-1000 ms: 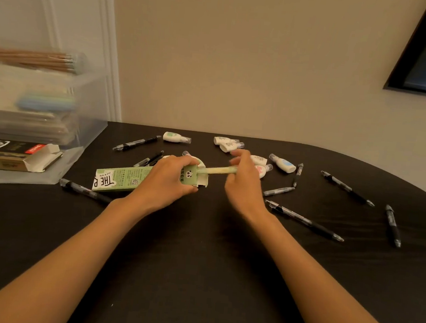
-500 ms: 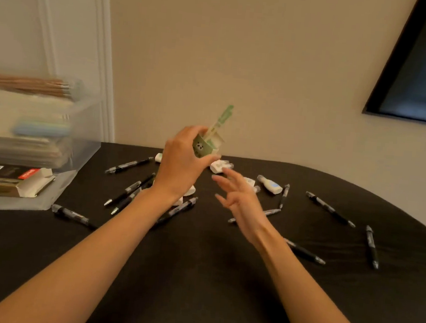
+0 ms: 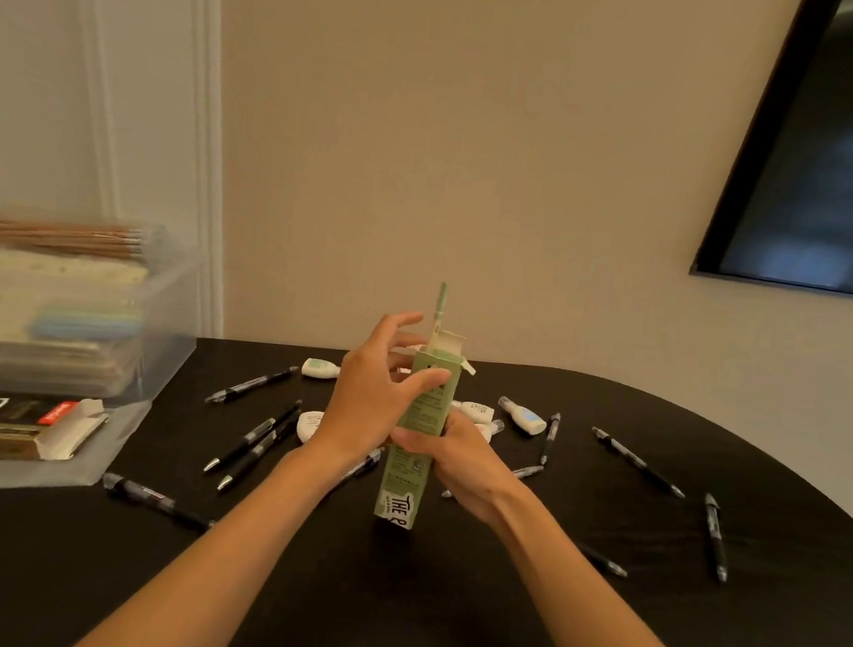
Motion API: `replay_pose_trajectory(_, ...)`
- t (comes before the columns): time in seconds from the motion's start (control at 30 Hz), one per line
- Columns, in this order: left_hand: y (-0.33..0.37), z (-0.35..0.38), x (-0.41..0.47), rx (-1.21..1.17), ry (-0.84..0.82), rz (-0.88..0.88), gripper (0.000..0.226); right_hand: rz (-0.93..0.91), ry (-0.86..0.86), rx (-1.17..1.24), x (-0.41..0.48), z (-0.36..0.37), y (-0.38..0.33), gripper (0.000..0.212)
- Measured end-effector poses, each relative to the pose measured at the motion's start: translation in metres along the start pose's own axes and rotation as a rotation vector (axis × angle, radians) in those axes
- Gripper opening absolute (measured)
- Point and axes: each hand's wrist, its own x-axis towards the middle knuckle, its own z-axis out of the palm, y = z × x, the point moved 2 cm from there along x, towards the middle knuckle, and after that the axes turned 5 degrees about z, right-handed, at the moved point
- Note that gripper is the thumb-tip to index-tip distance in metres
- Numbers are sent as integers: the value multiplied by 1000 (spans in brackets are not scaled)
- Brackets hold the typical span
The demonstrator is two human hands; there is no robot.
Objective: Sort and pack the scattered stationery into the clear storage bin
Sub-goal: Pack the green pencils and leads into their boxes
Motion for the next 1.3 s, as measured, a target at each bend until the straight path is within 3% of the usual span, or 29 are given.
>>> replay_pose_trajectory(0.17, 4, -6, 7, 4, 45, 48, 35, 29, -46, -210, 8, 5, -5, 20)
replay_pose_trajectory(0.33, 1, -20, 17, 49, 111, 78, 9, 49, -100, -205, 15, 4, -7, 17)
replay_pose_trajectory(0.47, 4, -22, 28, 14, 74, 54, 13, 57, -177, -160, 17, 5, -6, 22)
replay_pose_trajectory(0.6, 19, -27, 39, -102, 166, 55, 14, 60, -211, -242, 20, 5, -12, 20)
replay_pose_trajectory(0.77, 20, -25, 42, -56, -87, 2, 22, 29, -234, -207, 25, 0, -34, 17)
replay_pose_trajectory(0.87, 22, -30, 44, -90, -135, 9, 18, -20, -233, -167, 27, 0, -45, 16)
replay_pose_trajectory(1.13, 32, -34, 49, -30, 71, 177, 20, -14, -297, -188, 29, 0, -50, 17)
replay_pose_trajectory(1.3, 23, -26, 46, 141, -36, 188, 24, 15, -222, -207, 26, -6, -45, 16)
